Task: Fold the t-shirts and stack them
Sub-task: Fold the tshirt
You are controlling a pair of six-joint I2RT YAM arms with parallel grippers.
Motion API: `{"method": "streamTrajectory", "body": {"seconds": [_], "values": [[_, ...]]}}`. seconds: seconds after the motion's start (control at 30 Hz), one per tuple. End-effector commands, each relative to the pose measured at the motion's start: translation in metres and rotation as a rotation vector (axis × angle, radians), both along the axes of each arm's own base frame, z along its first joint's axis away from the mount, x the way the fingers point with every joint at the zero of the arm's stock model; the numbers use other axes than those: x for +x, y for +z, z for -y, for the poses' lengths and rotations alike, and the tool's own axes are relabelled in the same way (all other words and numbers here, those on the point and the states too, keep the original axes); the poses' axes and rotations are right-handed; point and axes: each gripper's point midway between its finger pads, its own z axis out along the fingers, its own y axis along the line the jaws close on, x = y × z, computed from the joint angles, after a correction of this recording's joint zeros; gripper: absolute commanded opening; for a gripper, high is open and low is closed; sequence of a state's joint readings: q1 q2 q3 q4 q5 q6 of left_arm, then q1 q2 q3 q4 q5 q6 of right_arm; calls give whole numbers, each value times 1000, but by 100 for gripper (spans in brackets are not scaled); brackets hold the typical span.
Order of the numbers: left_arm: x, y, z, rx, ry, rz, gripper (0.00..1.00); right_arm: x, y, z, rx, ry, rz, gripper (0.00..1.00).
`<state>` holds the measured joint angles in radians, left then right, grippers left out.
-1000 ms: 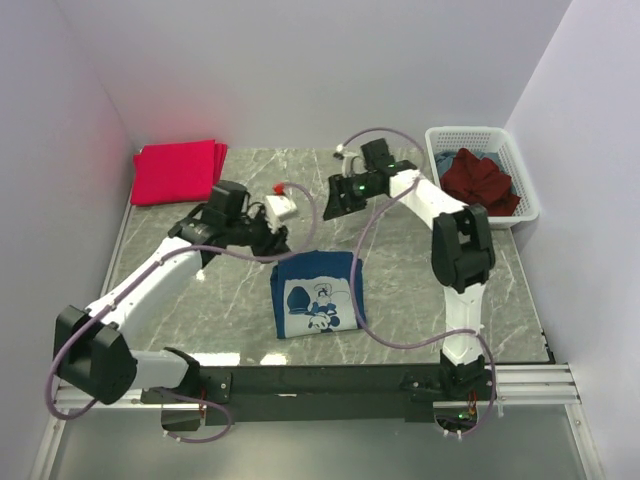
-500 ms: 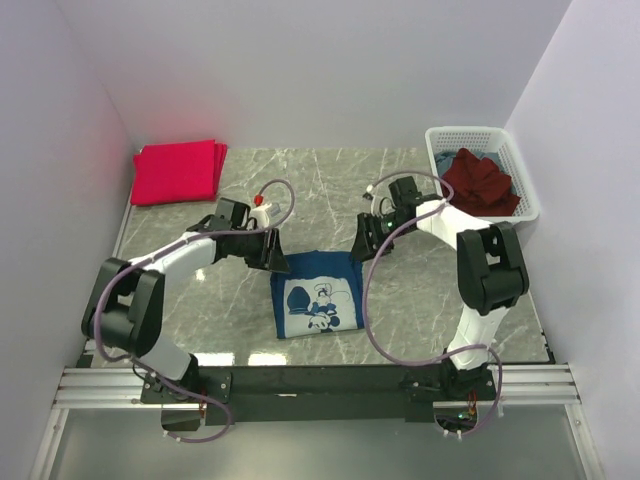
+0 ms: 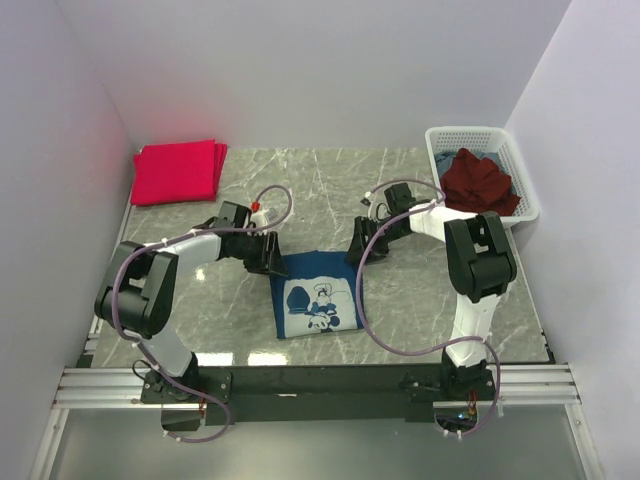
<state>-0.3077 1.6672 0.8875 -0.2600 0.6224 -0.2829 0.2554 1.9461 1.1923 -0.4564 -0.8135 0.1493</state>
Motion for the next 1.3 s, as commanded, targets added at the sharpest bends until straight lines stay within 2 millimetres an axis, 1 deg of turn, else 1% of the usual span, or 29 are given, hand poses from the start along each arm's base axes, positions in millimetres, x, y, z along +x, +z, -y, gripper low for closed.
{"method": "streamTrajectory", "body": {"seconds": [0.0, 0.07, 0.1, 0.23, 0.3, 0.37, 0.4, 0.47, 0.5, 0.57, 0.6, 0.63, 0.67, 0.7, 0.73, 0.77, 0.83, 0.87, 0.93, 1.0, 1.03, 1.1, 1.13, 1.27], "values": [[14, 6, 2, -11, 14, 38, 49, 15, 8, -7, 34, -3, 33, 54], [15, 3, 2, -11, 16, 30, 49, 16, 6, -7, 35, -5, 27, 52], [16, 3, 1, -9, 17, 31, 49, 16, 6, -8, 38, -6, 24, 50], [20, 0, -1, 3, 26, 33, 49, 16, 4, -9, 45, -4, 15, 47], [20, -4, -3, 8, 34, 18, 50, 17, 4, -9, 49, -5, 16, 45], [21, -5, -2, 7, 34, 13, 50, 18, 5, -11, 55, -4, 17, 40], [23, -4, -3, 6, 37, 19, 49, 19, 6, -11, 59, -5, 18, 35], [26, -1, -3, -2, 43, 33, 44, 20, 8, -12, 60, -4, 24, 27], [27, 1, -3, -6, 46, 38, 38, 21, 9, -11, 58, -7, 31, 21], [28, 7, -3, -13, 42, 52, 31, 23, 11, -11, 55, -9, 43, 13], [28, 8, -5, -14, 44, 54, 22, 23, 13, -11, 53, -8, 51, 3], [29, 11, -6, -13, 39, 69, 18, 24, 15, -9, 47, -13, 59, 0], [28, 16, -7, -14, 39, 80, 13, 25, 18, -9, 44, -14, 72, 0], [27, 17, -10, -7, 45, 85, 6, 26, 18, -7, 37, -20, 80, 0], [28, 19, -13, -1, 46, 99, 2, 27, 23, -4, 25, -27, 100, 0], [28, 26, -15, 0, 51, 121, 1, 30, 25, 0, 17, -38, 114, 0], [28, 27, -26, 15, 72, 133, 1, 33, 32, 6, -3, -50, 149, 0], [29, 31, -28, 15, 76, 148, 1, 34, 34, 9, -9, -57, 155, 0], [30, 30, -36, 32, 87, 152, 1, 37, 36, 13, -31, -55, 172, 0], [32, 27, -41, 45, 97, 158, 1, 43, 32, 20, -77, -62, 203, 0], [35, 22, -44, 67, 113, 159, 1, 46, 28, 22, -96, -63, 211, 0], [36, 16, -44, 72, 115, 148, 1, 51, 20, 26, -127, -69, 218, 0], [38, 9, -44, 75, 117, 132, 1, 54, 13, 25, -131, -66, 202, 0], [53, 3, -41, 72, 130, 136, 1, 65, 2, 17, -132, -57, 206, 0]]}}
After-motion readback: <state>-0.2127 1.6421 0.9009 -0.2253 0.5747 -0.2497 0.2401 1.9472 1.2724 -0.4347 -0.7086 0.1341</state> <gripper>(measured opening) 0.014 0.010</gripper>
